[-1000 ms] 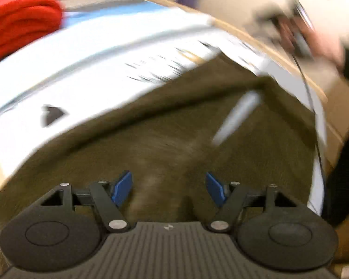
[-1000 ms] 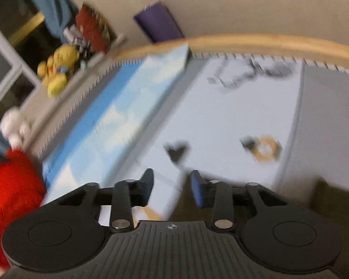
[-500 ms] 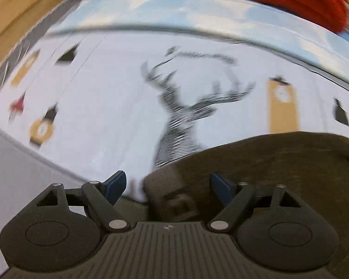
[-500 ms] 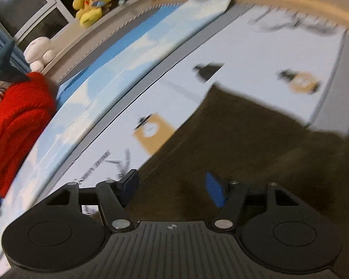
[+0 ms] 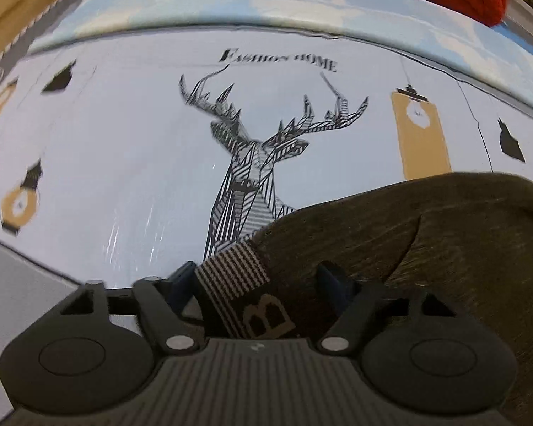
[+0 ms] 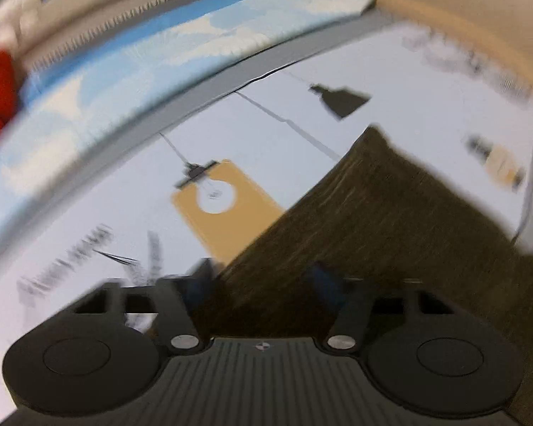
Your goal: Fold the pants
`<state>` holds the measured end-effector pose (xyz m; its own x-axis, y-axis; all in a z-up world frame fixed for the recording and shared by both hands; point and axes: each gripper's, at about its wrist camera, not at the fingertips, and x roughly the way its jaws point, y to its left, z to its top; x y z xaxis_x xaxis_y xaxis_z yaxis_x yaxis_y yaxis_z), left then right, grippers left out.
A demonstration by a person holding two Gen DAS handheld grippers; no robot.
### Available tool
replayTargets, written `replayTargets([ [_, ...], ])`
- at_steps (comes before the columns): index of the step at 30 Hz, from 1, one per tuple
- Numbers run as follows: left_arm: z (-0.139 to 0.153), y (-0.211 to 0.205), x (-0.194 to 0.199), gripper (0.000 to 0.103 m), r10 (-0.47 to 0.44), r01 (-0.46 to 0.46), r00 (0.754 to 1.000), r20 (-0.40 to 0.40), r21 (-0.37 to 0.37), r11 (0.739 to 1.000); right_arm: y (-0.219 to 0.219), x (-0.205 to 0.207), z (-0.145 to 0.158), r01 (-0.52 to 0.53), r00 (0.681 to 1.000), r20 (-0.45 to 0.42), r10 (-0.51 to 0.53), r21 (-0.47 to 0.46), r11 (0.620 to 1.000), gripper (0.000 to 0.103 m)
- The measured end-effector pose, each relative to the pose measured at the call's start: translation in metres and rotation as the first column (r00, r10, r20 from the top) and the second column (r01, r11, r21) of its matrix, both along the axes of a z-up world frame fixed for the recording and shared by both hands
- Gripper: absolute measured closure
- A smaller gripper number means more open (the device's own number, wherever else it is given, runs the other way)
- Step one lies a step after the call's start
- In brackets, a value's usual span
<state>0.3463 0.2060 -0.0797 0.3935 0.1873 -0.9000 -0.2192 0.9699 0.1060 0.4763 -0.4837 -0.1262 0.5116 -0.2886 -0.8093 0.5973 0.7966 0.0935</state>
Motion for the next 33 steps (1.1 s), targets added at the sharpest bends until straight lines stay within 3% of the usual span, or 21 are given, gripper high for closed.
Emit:
replayTargets([
  [2, 0.004, -0.004, 0.001, 0.043, -0.027, 0.026, 0.999, 0.023, 0.026, 0.999, 0.002, 0.002, 0.001, 0.0, 1.0, -0.002, -0.001, -0.058, 0.998, 0.093],
  [4, 0.009, -0.006, 0.002, 0.045, -0.032, 0.03, 0.998, 0.061, 0.035, 0.999, -0.005, -0.001, 0.009, 0.038, 0.998, 0.052, -0.035, -0.05, 0.998, 0.095],
  [5, 0.01, -0.007, 0.003, 0.045, -0.034, 0.031, 0.997, 0.075, 0.035, 0.999, -0.01, -0.005, 0.017, 0.069, 0.989, 0.136, -0.062, -0.041, 0.997, 0.097],
  [7, 0.011, -0.01, 0.007, 0.045, -0.033, 0.03, 0.997, 0.071, 0.051, 0.998, -0.017, -0.02, 0.04, 0.052, 0.914, 0.404, -0.02, -0.068, 0.996, 0.1],
  [8, 0.01, -0.01, 0.008, 0.045, -0.03, 0.026, 0.997, 0.065, 0.053, 0.998, -0.018, -0.025, 0.049, 0.048, 0.887, 0.462, 0.01, -0.112, 0.993, 0.098],
  [9, 0.009, -0.009, 0.008, 0.044, -0.023, 0.02, 0.998, 0.062, 0.047, 0.999, -0.025, -0.024, 0.054, 0.058, 0.895, 0.446, 0.003, -0.123, 0.991, 0.093],
  [11, 0.009, -0.007, 0.009, 0.042, -0.009, 0.007, 0.998, 0.054, 0.038, 0.999, -0.047, -0.03, 0.049, 0.141, 0.928, 0.356, -0.109, -0.066, 0.988, 0.062],
  [14, 0.011, -0.006, 0.009, 0.039, 0.005, -0.006, 0.999, 0.051, 0.028, 1.0, -0.08, -0.061, 0.028, 0.353, 0.909, 0.237, -0.342, -0.006, 0.936, 0.061],
  [17, 0.012, -0.006, 0.009, 0.035, 0.02, -0.022, 0.999, 0.048, 0.027, 0.999, -0.099, -0.09, 0.011, 0.516, 0.85, 0.132, -0.51, -0.016, 0.856, 0.061],
  [19, 0.012, -0.006, 0.008, 0.033, 0.019, -0.021, 0.999, 0.048, 0.027, 0.999, -0.107, -0.101, -0.001, 0.565, 0.822, 0.075, -0.565, 0.01, 0.825, 0.059],
  [20, 0.011, -0.006, 0.007, 0.033, 0.019, -0.02, 0.999, 0.046, 0.025, 0.999, -0.111, -0.103, -0.007, 0.562, 0.823, 0.066, -0.564, 0.046, 0.826, 0.057],
  [22, 0.008, -0.004, 0.005, 0.033, 0.02, -0.021, 0.999, 0.044, 0.019, 1.0, -0.115, -0.102, -0.018, 0.494, 0.861, 0.074, -0.504, 0.116, 0.862, 0.054],
  [24, 0.004, -0.004, 0.003, 0.036, 0.007, -0.008, 0.999, 0.049, 0.018, 1.0, -0.109, -0.097, -0.018, 0.389, 0.912, 0.11, -0.394, 0.066, 0.919, 0.085],
  [25, 0.001, -0.003, 0.001, 0.041, -0.005, 0.004, 0.998, 0.06, 0.02, 1.0, -0.107, -0.096, -0.018, 0.348, 0.926, 0.128, -0.354, 0.073, 0.935, 0.095],
  [28, 0.002, 0.007, -0.003, 0.049, 0.012, -0.01, 0.993, 0.114, -0.023, 1.0, -0.105, -0.11, -0.006, 0.355, 0.917, 0.183, -0.354, 0.03, 0.934, 0.098],
  [30, 0.005, 0.011, -0.007, 0.049, 0.014, -0.005, 0.988, 0.156, -0.06, 0.998, -0.118, -0.122, -0.001, 0.445, 0.88, 0.185, -0.438, 0.003, 0.896, 0.098],
  [33, 0.009, 0.006, -0.008, 0.045, -0.03, 0.037, 0.986, 0.164, -0.041, 0.998, -0.13, -0.131, -0.018, 0.509, 0.859, 0.046, -0.51, 0.037, 0.86, 0.092],
])
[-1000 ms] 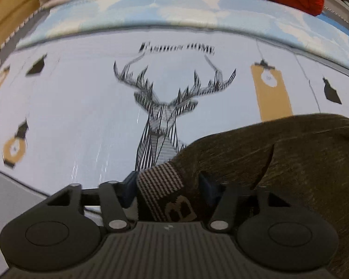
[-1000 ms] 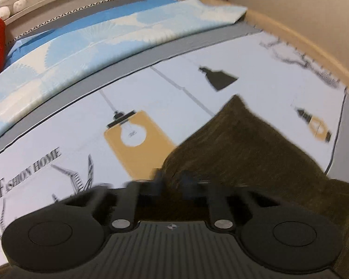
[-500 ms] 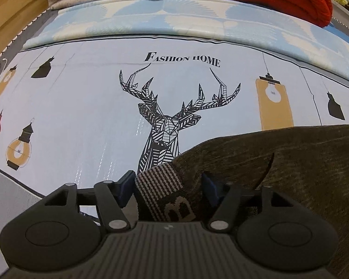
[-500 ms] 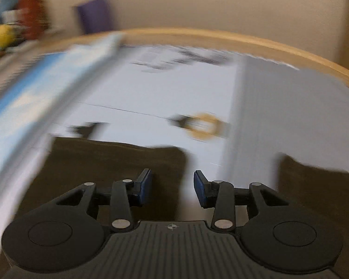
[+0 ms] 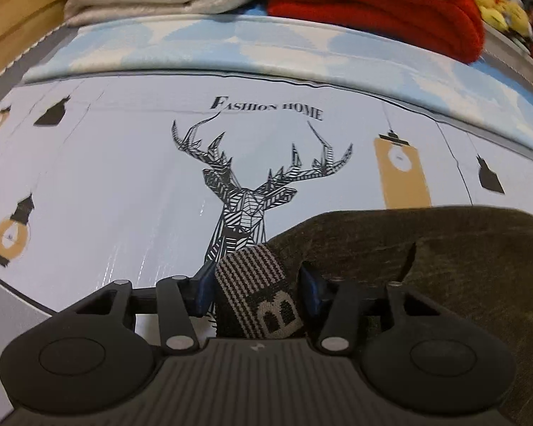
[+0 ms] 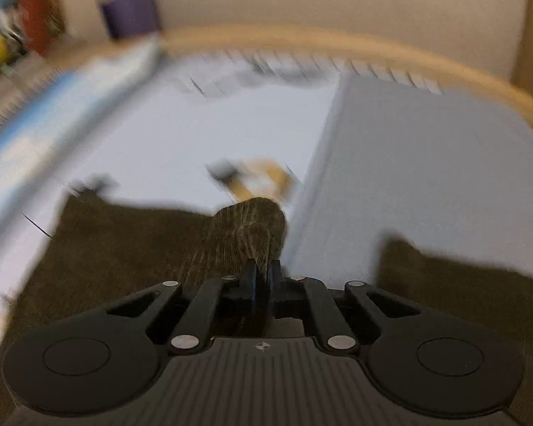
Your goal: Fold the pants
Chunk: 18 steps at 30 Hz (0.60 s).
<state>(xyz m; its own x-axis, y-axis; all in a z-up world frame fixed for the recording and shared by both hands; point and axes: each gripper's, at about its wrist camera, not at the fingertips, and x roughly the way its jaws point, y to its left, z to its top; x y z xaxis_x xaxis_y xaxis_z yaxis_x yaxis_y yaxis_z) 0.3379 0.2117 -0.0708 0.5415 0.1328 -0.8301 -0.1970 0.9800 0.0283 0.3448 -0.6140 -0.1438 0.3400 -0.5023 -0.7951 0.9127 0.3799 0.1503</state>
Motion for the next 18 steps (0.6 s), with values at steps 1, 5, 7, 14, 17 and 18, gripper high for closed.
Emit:
replayTargets([
  [1, 0.002, 0.002, 0.0, 0.04, 0.003, -0.003, 1.0, -0.002, -0.017, 1.0, -0.002, -0.006, -0.003, -0.015, 1.0, 0.02, 0.014, 0.015, 1.0, 0.09],
  [5, 0.026, 0.017, -0.007, 0.033, 0.064, -0.061, 0.998, 0.023, -0.103, 0.993, -0.006, -0.024, 0.022, -0.1, 0.991, 0.089, 0.095, 0.045, 0.994, 0.06],
  [7, 0.039, 0.025, -0.016, 0.032, 0.094, -0.086, 0.995, 0.035, -0.174, 0.981, -0.003, -0.033, 0.041, -0.15, 0.982, 0.117, 0.149, 0.004, 0.989, 0.058],
  [14, 0.06, 0.028, -0.074, 0.032, 0.107, -0.143, 0.983, -0.148, -0.259, 0.955, 0.021, -0.088, 0.096, -0.368, 0.913, 0.184, 0.364, -0.015, 0.93, 0.054],
  [17, 0.064, 0.018, -0.111, 0.032, 0.084, -0.134, 0.977, -0.198, -0.253, 0.958, 0.025, -0.117, 0.109, -0.424, 0.889, 0.179, 0.421, -0.022, 0.905, 0.048],
  [18, 0.065, 0.014, -0.123, 0.03, 0.072, -0.122, 0.977, -0.203, -0.249, 0.961, 0.024, -0.128, 0.111, -0.433, 0.885, 0.179, 0.429, -0.02, 0.901, 0.048],
])
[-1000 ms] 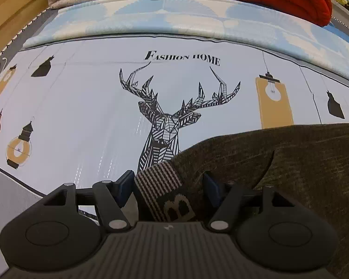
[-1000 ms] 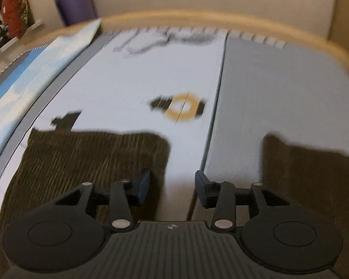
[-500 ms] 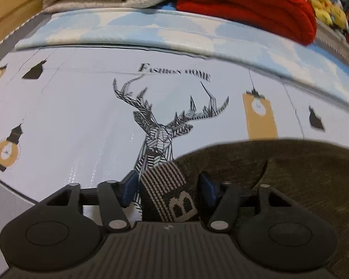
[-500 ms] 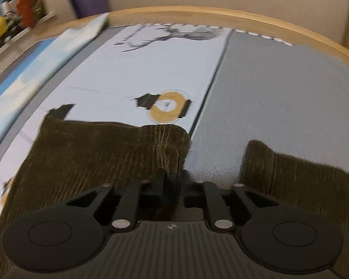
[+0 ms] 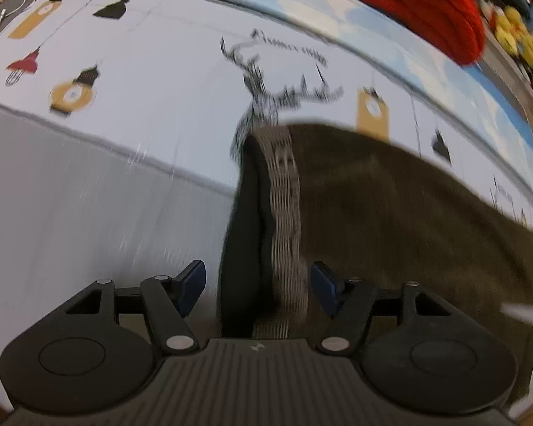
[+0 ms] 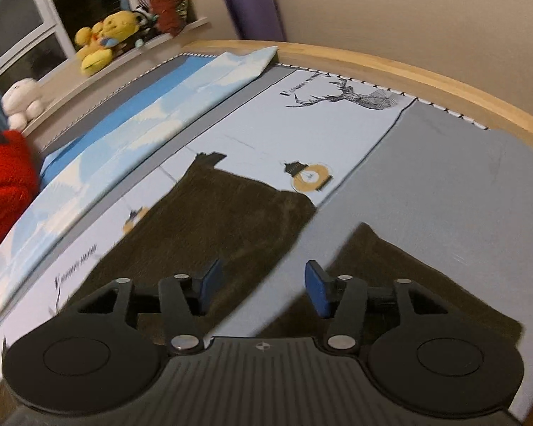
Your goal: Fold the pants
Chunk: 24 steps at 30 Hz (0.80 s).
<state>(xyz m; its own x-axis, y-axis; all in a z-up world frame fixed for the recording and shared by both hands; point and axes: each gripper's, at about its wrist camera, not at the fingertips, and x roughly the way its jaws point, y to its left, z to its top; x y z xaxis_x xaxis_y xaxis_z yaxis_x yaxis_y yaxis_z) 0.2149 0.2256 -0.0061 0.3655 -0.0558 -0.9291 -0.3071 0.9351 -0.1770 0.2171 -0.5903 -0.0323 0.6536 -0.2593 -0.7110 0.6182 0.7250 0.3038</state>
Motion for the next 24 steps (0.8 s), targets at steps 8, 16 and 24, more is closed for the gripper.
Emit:
replayTargets([
  [8, -0.049, -0.02, -0.06, 0.022, -0.058, 0.061, 0.995, -0.077, 0.034, 0.998, -0.013, -0.077, -0.003, 0.021, 1.0, -0.007, -0.02, 0.061, 0.998, 0.048],
  [16, -0.079, -0.033, -0.074, 0.028, -0.218, 0.233, 0.964, -0.152, 0.09, 0.968, -0.056, -0.101, -0.061, 0.022, 0.961, -0.276, -0.013, 0.031, 0.999, 0.042],
  [24, -0.072, -0.036, -0.084, 0.054, -0.267, 0.279, 0.957, -0.116, 0.101, 0.955, -0.084, -0.114, -0.108, 0.164, 0.879, -0.461, -0.119, 0.059, 0.985, 0.043],
])
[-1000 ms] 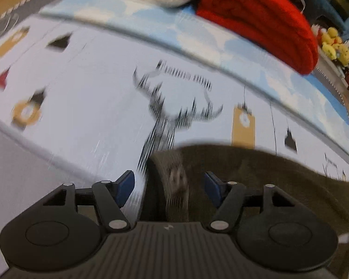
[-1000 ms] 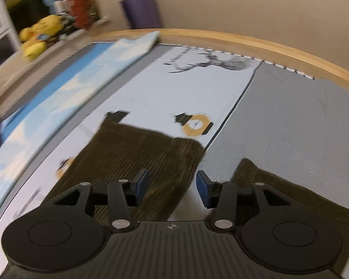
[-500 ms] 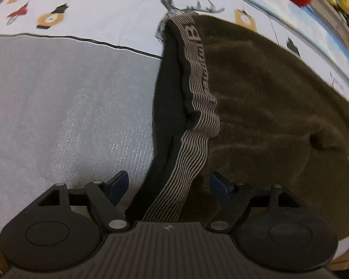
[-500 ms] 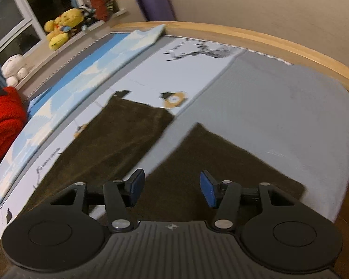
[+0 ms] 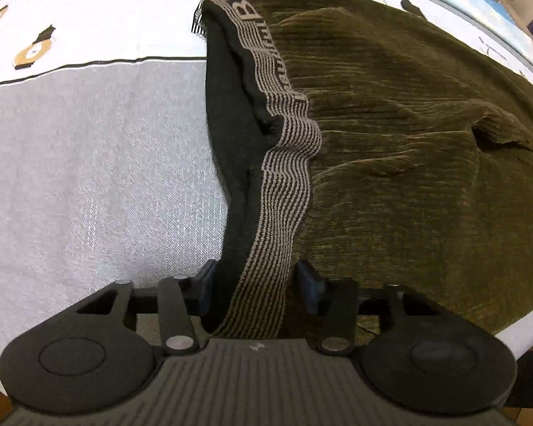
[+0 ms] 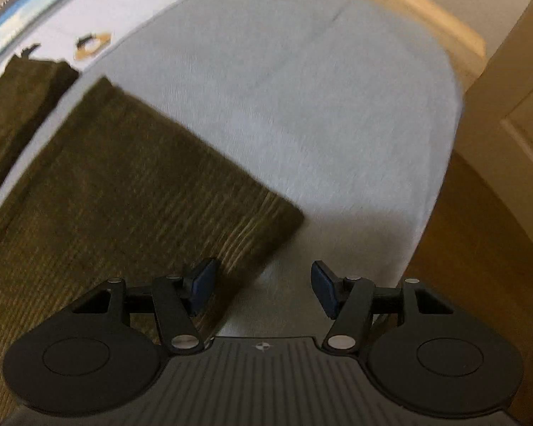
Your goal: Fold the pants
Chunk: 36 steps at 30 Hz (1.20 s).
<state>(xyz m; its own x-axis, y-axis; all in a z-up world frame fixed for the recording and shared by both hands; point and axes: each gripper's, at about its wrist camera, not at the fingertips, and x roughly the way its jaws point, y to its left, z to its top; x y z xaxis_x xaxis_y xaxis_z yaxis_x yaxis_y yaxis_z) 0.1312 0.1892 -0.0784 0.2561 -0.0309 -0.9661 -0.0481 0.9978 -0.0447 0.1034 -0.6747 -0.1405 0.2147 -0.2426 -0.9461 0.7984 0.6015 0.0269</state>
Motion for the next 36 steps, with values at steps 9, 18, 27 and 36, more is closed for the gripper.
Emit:
replayTargets([
  [9, 0.02, 0.02, -0.011, 0.079, -0.01, 0.011, 0.999, 0.034, -0.027, 1.0, 0.044, 0.029, 0.032, -0.197, 0.964, 0.152, 0.217, -0.137, 0.971, 0.097],
  [18, 0.016, 0.012, 0.0, 0.082, -0.057, 0.058, 0.998, -0.033, 0.024, 0.998, 0.014, 0.013, 0.011, -0.008, 1.0, 0.02, 0.009, -0.06, 0.998, 0.097],
  [27, 0.038, 0.0, 0.009, 0.075, -0.094, 0.09, 0.994, 0.052, 0.078, 0.993, 0.023, 0.031, 0.021, -0.102, 0.992, 0.066, 0.111, -0.124, 0.987, 0.088],
  [36, 0.004, -0.027, 0.01, 0.073, -0.264, 0.268, 0.963, -0.057, 0.086, 0.96, 0.038, 0.036, 0.025, -0.135, 0.988, -0.109, 0.108, -0.287, 0.948, 0.063],
])
